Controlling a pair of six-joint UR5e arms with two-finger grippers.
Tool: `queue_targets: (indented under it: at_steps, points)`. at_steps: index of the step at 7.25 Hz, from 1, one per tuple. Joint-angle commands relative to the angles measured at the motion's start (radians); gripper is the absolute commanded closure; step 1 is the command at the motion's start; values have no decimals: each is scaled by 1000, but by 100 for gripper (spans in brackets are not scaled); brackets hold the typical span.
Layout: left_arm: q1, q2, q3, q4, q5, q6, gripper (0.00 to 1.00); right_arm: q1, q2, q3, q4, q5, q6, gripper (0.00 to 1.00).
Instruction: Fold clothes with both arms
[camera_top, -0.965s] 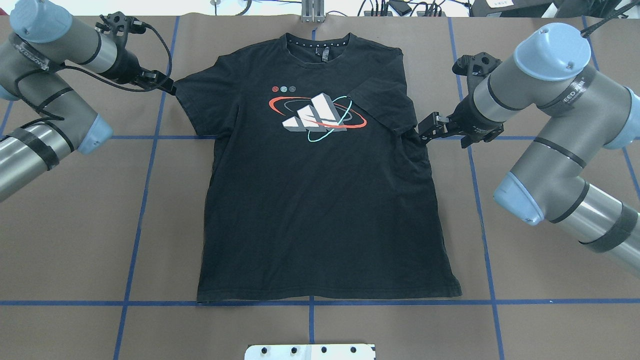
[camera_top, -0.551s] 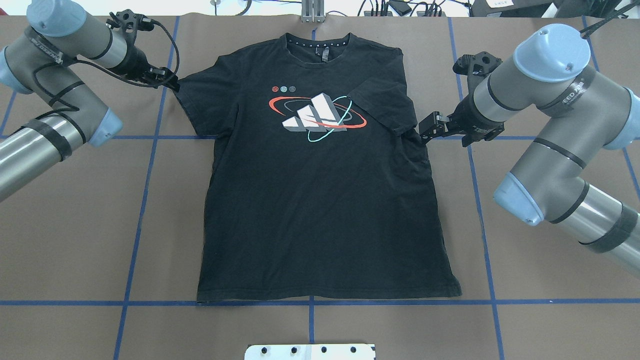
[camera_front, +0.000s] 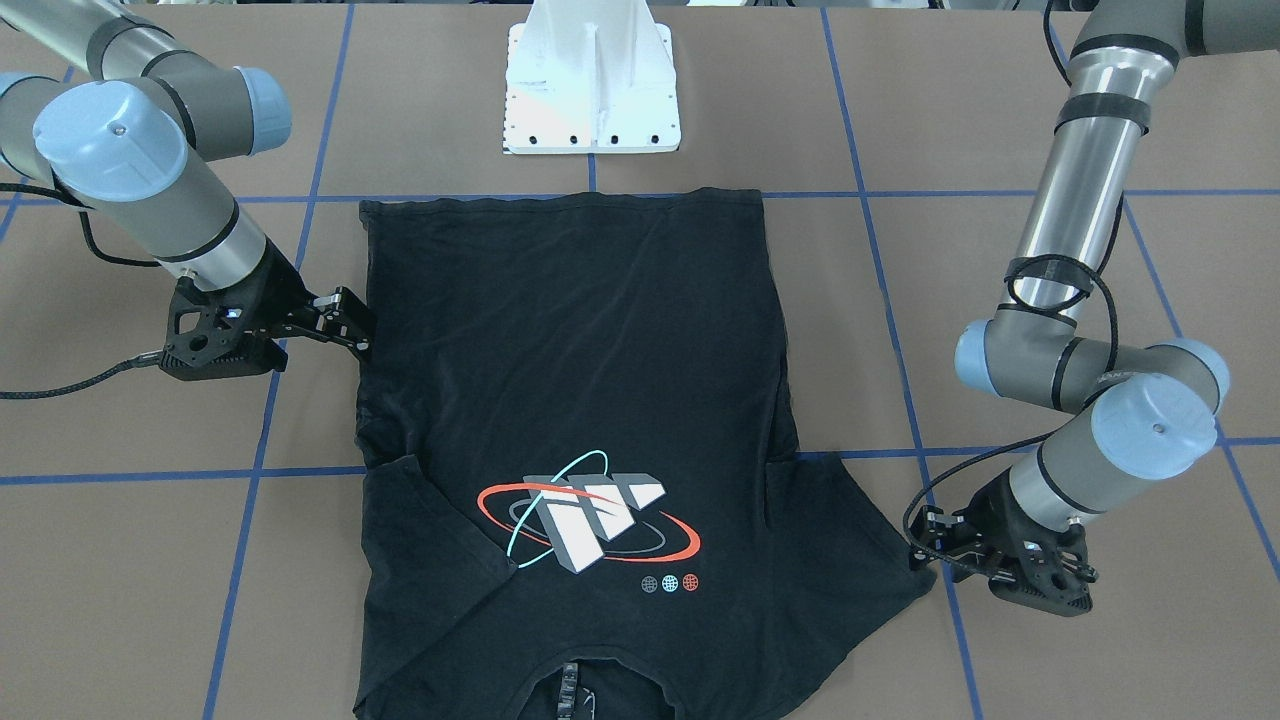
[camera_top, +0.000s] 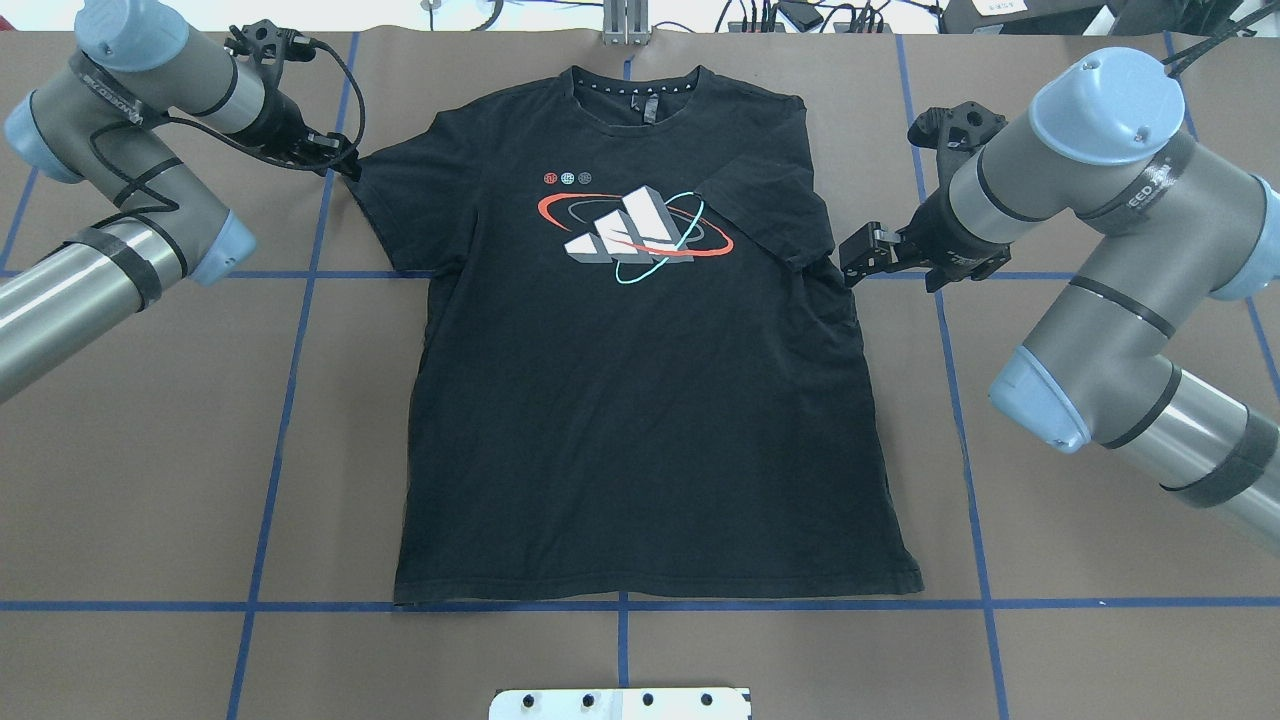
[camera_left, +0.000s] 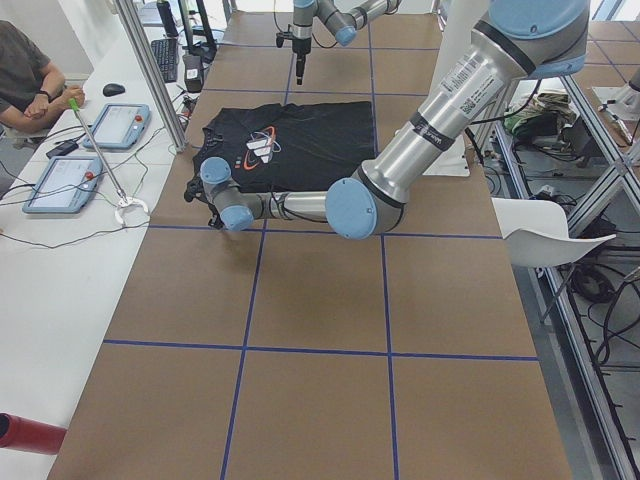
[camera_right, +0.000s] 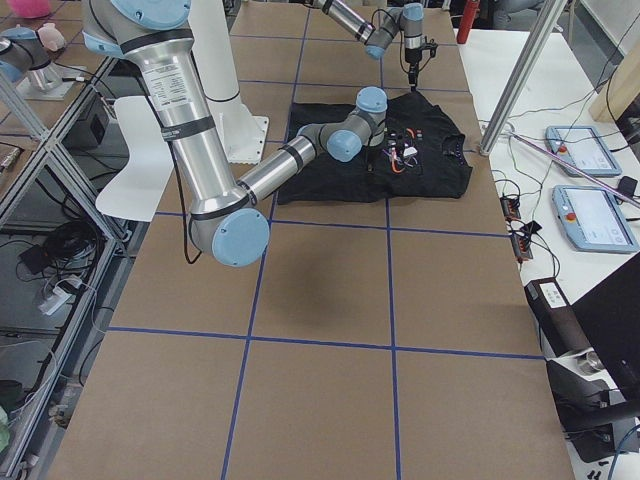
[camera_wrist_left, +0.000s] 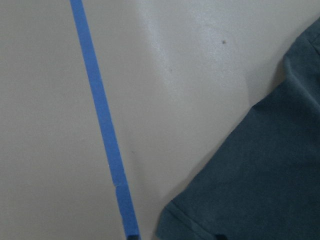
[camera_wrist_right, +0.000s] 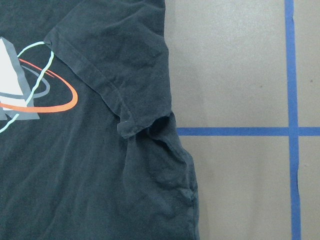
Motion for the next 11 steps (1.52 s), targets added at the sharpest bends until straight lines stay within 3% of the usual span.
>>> queue_targets:
  at_steps: [1, 7, 9, 11]
  points:
    - [0, -22, 49, -36, 1, -3, 45, 1, -4, 4, 0, -4, 0, 0]
    - [0, -36, 63, -40, 4, -29, 50, -2, -17, 6, 0, -11, 0, 0]
    - [0, -36, 69, -42, 4, -27, 58, -8, -22, 4, 0, -12, 0, 0]
    - [0, -36, 74, -44, 4, -27, 59, -14, -28, 4, 0, -27, 0, 0]
